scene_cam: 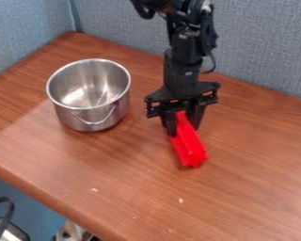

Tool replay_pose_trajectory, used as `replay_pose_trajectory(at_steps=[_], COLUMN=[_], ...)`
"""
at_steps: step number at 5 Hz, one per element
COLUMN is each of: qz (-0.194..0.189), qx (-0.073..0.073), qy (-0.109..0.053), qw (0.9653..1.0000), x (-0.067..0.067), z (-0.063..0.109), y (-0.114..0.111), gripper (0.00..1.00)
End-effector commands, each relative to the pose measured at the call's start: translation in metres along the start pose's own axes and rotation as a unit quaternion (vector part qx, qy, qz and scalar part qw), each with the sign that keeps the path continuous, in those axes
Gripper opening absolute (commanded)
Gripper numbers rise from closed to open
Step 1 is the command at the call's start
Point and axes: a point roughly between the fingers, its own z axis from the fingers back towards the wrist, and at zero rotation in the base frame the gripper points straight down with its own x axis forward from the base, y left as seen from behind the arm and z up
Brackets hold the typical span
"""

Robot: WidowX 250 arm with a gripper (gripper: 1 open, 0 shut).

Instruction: Put the red object in the metal pot

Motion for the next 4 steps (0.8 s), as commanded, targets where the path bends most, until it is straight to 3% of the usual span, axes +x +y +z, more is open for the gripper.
replay_pose_trajectory(at_steps=[1, 2, 3, 4], qz=[-0.002, 0.007, 0.034, 0.042], qx=[-0.028, -0.044, -0.062, -0.058], qy=[-0.014, -0.009, -0.002, -0.007], qw=[0.9995, 0.999, 0.9975, 0.9974], x=[0.005, 0.022, 0.058, 0.094], z=[0.027, 0.04, 0.05, 0.054], y=[0.007, 0.011, 0.016, 0.027], gripper=[0.0, 0.0, 0.0, 0.0])
